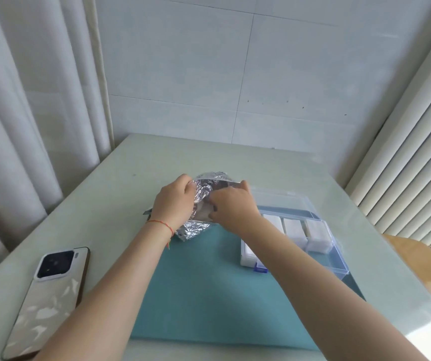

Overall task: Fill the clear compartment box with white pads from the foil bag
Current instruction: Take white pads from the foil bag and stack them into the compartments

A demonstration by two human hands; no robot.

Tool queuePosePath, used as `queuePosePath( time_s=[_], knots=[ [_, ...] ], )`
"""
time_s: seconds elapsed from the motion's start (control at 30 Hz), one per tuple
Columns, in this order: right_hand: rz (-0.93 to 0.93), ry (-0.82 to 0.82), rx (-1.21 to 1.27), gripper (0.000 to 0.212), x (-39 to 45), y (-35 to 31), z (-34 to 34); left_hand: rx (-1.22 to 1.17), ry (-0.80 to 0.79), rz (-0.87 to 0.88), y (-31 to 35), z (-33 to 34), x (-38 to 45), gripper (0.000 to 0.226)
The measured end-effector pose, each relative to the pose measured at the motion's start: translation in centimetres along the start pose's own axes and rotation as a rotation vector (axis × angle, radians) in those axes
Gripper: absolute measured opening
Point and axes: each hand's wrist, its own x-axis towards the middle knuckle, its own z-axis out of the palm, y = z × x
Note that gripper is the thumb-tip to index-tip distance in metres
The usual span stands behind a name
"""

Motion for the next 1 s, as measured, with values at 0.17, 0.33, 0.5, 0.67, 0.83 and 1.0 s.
queuePosePath(
  time_s=[0.17,0.33,0.5,0.67,0.83,1.0],
  knots=[
    [0.036,-0.109,-0.026,0.025,0.6,0.0,1.1,-0.105,-0.016,-0.042,-0.4,0.0,0.7,0.022],
    [0.058,-0.225,0.119,0.014,1.1,0.2,1.8,-0.203,-0.033,-0.099,-0.9,0.1,0.9,0.021],
    [0.054,-0.273,0.187,0.035,0.8,0.4,0.5,-0.204,-0.029,-0.104,-0.8,0.1,1.0,0.021],
    [0.015,-0.271,0.197,0.029,0.0,1.3,-1.4,-0.161,-0.040,-0.094,-0.4,0.1,0.8,0.023],
    [0.033,-0.111,0.291,0.012,-0.4,1.3,-1.0,-0.153,-0.043,-0.090,-0.2,0.2,0.8,0.027],
    [0.035,-0.121,0.227,0.023,0.0,-0.1,0.6,-0.149,-0.055,-0.086,-0.2,0.0,0.8,0.025]
  ],
)
